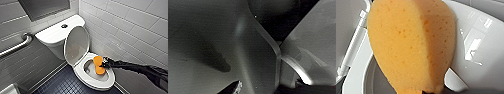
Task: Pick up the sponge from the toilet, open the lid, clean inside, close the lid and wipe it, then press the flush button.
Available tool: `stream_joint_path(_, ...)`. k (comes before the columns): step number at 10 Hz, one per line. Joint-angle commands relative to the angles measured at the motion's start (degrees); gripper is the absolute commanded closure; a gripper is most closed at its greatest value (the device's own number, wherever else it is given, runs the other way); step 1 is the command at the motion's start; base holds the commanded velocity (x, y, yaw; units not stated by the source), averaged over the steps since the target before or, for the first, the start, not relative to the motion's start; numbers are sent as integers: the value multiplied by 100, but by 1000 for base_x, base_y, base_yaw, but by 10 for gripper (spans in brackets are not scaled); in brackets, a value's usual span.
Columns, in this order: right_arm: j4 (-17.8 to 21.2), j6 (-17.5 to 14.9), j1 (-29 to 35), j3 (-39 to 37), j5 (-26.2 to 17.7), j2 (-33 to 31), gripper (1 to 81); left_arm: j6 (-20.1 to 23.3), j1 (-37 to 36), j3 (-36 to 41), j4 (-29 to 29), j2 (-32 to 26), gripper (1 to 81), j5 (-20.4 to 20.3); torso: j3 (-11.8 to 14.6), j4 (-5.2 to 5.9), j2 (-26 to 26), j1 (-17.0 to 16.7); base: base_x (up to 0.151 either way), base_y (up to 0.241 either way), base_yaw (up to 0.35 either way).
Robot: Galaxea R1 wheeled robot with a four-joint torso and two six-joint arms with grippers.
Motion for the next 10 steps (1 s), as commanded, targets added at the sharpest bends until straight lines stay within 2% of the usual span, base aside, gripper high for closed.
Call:
stream_joint_path(1,300,139,763,734,83,-640,811,35,144,110,-55,54,10,582,0,0,0,0,0,0,0)
stream_joint_path(5,291,551,455,1318,265,-1283,811,44,144,110,-46,81,10,573,0,0,0,0,0,0,0)
stream_joint_path(8,308,587,25,1326,441,-1502,811,35,152,110,7,107,10,573,0,0,0,0,0,0,0)
stream_joint_path(10,317,744,-168,1667,529,-1844,811,35,143,110,67,160,10,573,0,0,0,0,0,0,0)
